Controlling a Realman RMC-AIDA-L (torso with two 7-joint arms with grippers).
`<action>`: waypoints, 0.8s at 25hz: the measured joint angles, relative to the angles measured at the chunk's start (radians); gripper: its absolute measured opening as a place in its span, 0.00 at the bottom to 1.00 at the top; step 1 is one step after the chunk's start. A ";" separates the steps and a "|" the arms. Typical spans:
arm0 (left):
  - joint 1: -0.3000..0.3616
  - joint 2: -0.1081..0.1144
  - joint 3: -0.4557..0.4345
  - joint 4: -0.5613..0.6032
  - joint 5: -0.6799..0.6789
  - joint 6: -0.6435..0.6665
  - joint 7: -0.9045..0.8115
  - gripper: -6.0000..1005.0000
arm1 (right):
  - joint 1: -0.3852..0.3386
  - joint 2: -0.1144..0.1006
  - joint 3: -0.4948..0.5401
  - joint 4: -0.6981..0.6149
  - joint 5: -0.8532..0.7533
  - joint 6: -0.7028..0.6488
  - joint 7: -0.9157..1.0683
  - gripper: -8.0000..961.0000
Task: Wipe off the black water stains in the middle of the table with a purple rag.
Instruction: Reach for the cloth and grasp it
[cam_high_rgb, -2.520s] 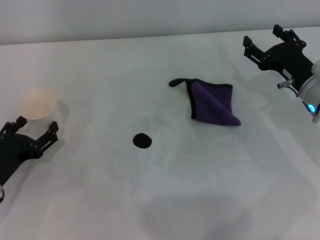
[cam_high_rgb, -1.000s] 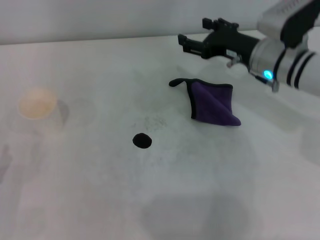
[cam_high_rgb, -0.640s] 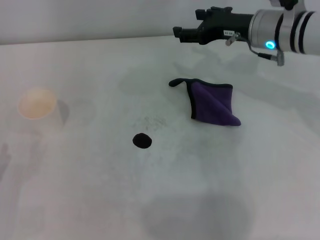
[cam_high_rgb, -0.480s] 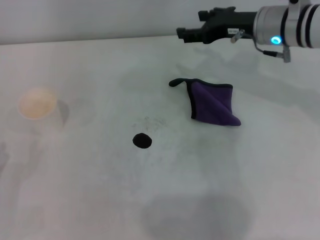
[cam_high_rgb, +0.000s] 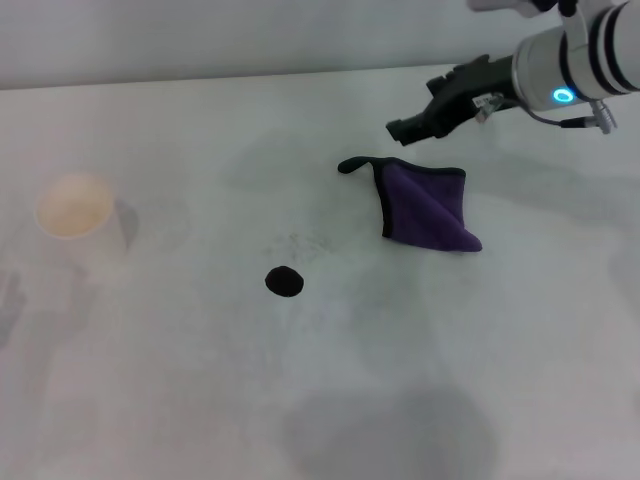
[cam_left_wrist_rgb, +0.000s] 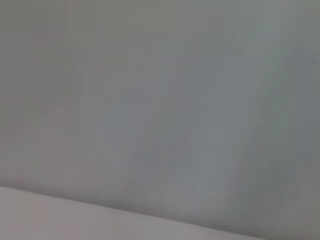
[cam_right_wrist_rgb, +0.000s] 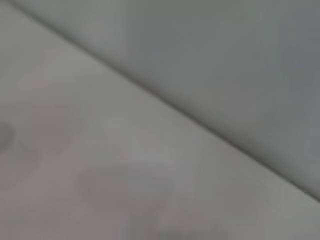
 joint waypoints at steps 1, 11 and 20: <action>-0.002 0.000 0.000 0.000 0.000 0.000 0.000 0.88 | 0.004 0.006 -0.002 0.014 -0.036 0.023 0.029 0.91; -0.010 0.000 0.000 0.000 -0.017 0.000 0.002 0.88 | 0.033 0.008 -0.031 0.018 -0.082 0.118 0.147 0.91; -0.014 0.002 0.000 0.007 -0.017 -0.001 0.002 0.88 | 0.029 0.011 -0.130 0.001 -0.069 0.145 0.074 0.91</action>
